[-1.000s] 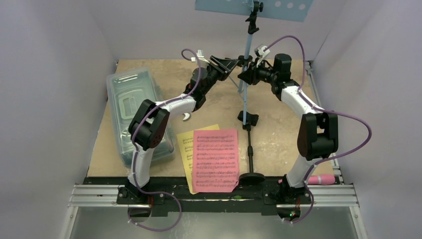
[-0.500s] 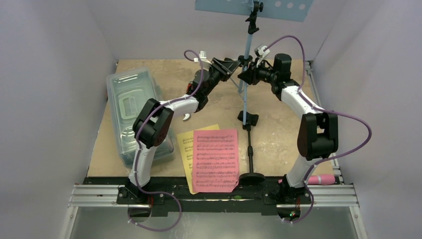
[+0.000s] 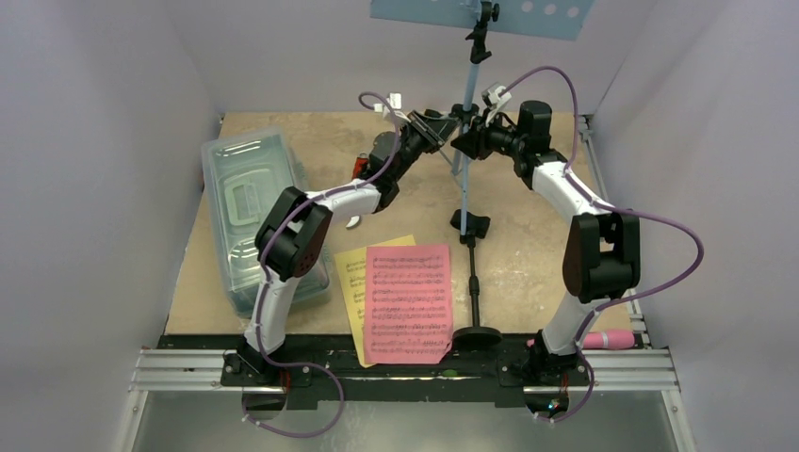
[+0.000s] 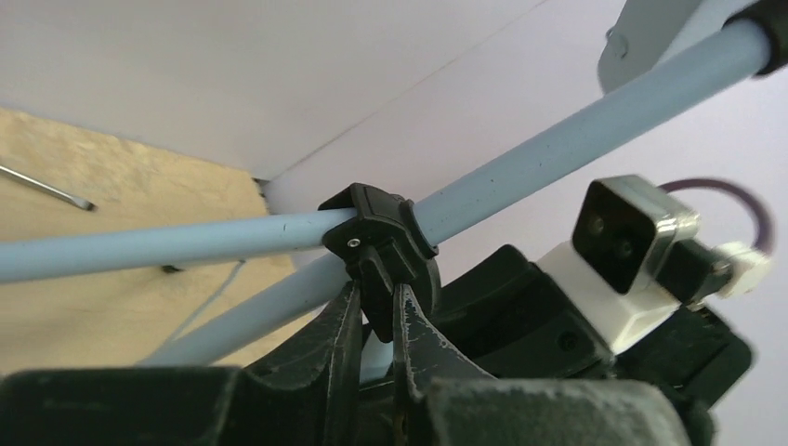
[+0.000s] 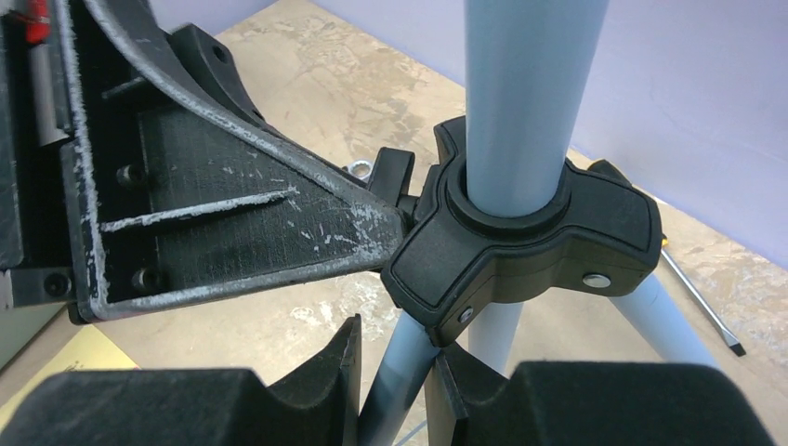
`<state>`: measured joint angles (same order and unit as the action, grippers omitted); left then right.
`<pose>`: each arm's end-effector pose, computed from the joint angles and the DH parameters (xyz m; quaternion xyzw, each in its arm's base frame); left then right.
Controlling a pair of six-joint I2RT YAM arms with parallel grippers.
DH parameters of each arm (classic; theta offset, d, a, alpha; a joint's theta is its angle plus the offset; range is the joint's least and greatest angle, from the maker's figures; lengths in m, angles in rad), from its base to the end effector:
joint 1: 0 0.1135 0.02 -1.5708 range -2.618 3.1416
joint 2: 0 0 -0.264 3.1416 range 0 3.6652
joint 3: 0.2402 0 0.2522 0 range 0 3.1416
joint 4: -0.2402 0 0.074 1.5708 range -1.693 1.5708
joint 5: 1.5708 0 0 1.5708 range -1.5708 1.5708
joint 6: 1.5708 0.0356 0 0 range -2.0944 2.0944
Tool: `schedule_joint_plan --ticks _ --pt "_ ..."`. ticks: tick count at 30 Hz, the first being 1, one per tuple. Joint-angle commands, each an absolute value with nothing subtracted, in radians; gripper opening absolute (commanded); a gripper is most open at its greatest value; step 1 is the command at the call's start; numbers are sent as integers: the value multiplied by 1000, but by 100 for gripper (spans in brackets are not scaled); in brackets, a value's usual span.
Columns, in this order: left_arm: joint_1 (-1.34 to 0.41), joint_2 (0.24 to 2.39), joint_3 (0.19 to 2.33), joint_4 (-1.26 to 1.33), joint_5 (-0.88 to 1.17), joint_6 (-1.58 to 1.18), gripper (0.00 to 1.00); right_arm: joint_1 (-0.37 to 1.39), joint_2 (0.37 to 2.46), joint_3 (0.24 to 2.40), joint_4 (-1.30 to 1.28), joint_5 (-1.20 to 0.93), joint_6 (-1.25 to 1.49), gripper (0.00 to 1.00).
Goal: Set up the instrument practice props
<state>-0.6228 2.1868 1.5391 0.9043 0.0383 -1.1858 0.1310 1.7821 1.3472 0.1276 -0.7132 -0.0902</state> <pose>0.4135 -0.2986 0.2568 -0.1551 0.5909 -0.6294 0.4802 0.4124 0.0778 0.2923 -0.2884 0.7289 0.2929 0.5475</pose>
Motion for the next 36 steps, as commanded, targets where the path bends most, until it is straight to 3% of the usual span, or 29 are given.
schedule_joint_plan --ticks 1,10,20,25,27,32,36 --pt "-635 2122 1602 725 -25 -754 0 144 1847 1328 61 -669 -306 0" --pt "-775 2059 1669 449 -344 139 0 145 1847 1325 65 -670 -309 0" --pt "-898 2060 1532 623 -659 841 0 150 1844 1318 70 -645 -317 0" --pt "-907 2028 1544 560 -628 827 0 157 1847 1319 69 -636 -321 0" --pt "-907 2020 1598 421 -564 688 9 160 1847 1318 68 -631 -324 0" --pt "-903 1982 1655 217 -403 294 81 161 1842 1315 67 -630 -330 0" --pt "-866 1895 1597 215 -287 32 84 160 1835 1309 76 -635 -330 0"
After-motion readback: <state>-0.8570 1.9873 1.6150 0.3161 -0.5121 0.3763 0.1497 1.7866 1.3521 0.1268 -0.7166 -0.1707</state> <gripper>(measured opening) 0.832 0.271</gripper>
